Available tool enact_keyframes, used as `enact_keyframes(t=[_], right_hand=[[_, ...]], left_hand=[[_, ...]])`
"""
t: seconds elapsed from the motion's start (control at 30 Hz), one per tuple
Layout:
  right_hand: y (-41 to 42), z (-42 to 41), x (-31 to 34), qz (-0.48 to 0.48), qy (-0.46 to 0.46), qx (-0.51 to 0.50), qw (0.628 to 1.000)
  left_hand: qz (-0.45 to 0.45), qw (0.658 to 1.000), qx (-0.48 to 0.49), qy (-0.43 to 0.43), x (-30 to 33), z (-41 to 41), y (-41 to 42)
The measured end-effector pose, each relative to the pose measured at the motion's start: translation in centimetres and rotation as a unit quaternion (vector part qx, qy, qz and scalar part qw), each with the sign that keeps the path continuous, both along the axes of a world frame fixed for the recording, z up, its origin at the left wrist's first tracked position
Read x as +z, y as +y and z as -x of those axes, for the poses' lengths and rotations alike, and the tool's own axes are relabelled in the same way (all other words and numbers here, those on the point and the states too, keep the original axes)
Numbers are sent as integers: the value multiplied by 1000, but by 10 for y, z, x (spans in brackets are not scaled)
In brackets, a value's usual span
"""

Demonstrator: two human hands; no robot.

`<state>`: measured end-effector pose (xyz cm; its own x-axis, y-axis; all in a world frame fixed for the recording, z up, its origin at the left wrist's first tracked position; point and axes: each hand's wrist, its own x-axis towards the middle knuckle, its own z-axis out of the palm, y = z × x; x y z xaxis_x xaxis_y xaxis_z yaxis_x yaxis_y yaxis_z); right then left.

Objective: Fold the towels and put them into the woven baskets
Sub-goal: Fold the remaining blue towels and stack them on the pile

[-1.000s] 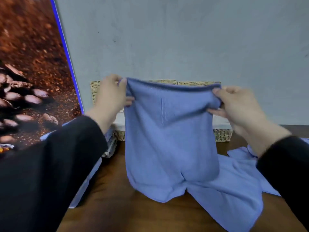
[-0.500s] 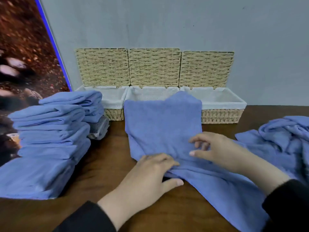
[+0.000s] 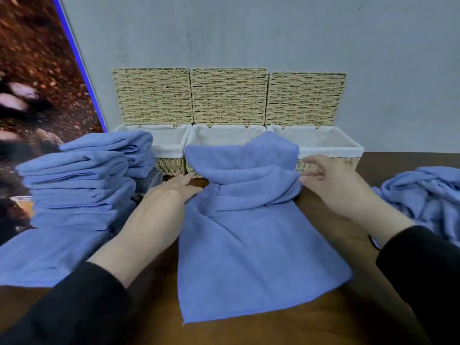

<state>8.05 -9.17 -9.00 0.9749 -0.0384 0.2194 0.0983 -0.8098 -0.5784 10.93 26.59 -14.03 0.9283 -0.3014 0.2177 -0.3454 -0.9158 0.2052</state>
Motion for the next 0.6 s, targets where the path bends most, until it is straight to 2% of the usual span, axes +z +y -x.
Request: enact_keyframes(t=[0.07,0.1,0.17,0.23,0.3,0.43,0.53,0.6], right_hand=[[12,18,-14,-15,-30,35,999],[17,28,-23,-25,-36,64,997],[23,46,-40,-20,-1,149,989],[25,56,-53,35,29,233,971],[23,57,-55,52,29,256,965],[21,62,-48,18,56,281,958],[18,65,-51,63,129,334,932],[18,65,-53,94,139,334,927]], left_hand=[[106,993,-21,-52,1,23,-24],[109,991,-56,-61,1,43,-37],[63,992,-112,-9,-2,78,-51],[-6,990,-115,76,-18,69,-54],[-36,986,-111,118,-20,53,-52],[7,991,-110,77,-23,35,-50],[15,994,-103,-35,-20,34,-50],[57,987,-138,-66,-7,50,-53]])
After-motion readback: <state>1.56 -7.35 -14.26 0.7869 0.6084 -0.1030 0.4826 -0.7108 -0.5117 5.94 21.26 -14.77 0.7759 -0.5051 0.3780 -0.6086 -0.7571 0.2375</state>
